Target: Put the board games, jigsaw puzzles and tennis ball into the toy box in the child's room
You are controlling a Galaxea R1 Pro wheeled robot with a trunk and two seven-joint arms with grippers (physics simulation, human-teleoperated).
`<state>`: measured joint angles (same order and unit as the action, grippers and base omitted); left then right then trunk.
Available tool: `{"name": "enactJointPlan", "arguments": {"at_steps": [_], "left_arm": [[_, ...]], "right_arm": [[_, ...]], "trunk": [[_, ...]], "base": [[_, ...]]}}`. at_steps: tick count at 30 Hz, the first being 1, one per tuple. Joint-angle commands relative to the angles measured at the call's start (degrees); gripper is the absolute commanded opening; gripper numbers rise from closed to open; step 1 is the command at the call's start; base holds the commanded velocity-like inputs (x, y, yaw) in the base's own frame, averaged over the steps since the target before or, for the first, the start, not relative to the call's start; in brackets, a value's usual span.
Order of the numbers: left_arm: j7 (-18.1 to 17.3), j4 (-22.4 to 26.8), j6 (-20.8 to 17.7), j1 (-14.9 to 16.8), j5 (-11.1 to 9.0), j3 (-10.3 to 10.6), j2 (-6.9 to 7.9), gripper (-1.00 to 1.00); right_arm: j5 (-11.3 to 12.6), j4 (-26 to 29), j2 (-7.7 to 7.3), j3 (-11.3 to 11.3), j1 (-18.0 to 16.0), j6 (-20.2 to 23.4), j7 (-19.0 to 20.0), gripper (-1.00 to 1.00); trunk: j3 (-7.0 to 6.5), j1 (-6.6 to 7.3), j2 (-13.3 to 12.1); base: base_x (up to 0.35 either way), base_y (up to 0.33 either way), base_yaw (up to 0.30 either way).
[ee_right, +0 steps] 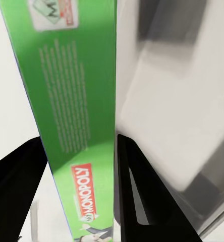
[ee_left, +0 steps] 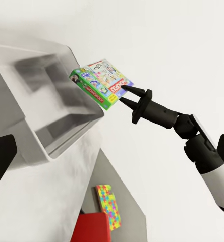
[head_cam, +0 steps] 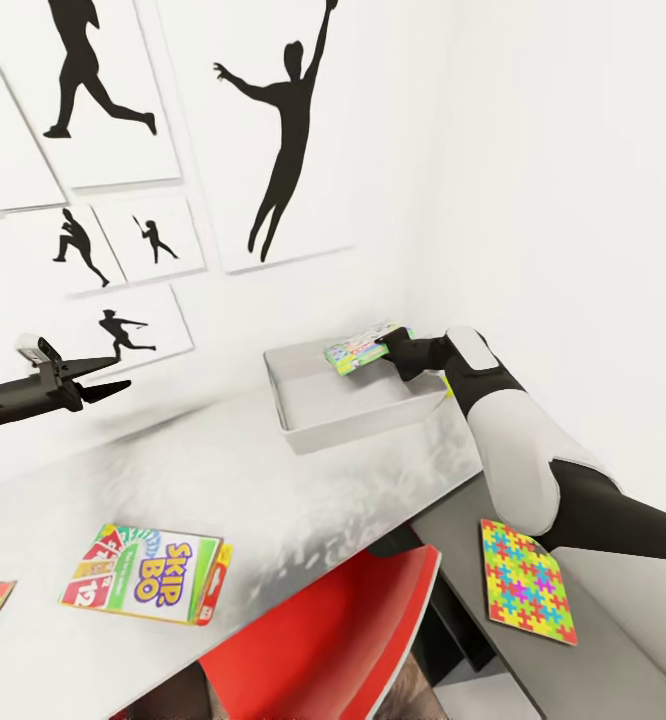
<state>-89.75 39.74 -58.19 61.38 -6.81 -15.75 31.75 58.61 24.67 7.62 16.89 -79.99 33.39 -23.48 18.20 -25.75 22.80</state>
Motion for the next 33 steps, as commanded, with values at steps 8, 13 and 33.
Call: {"name": "enactJointPlan", "arguments": {"at_steps": [8,13,33], "left_arm": [[-0.25,-0.01,-0.61,0.05,0.04,-0.03,0.02,1.0],[-0.25,-0.01,-0.61,0.05,0.04,-0.06,0.05,1.0],[-0.25,-0.01,-0.61,0.05,0.04,-0.02,-0.02,1.0]], "right_arm": [[0.7,0.12,-0.05,0.28,0.08,0.1,-0.6,-1.0],[0.72,0.12,-0.06,0.32,0.1,0.1,-0.6,-1.0],[0.72,0.12,0.08,0.4,0.1,0.1,-0.6,-1.0]], "trunk": [[0.49,-0.03,0.12],[0.5,-0.03,0.12],[0.5,-0.03,0.12]], "base": [[0.0,0.0,0.009],[0.0,0.0,0.0],[0.0,0.0,0.0]]}}
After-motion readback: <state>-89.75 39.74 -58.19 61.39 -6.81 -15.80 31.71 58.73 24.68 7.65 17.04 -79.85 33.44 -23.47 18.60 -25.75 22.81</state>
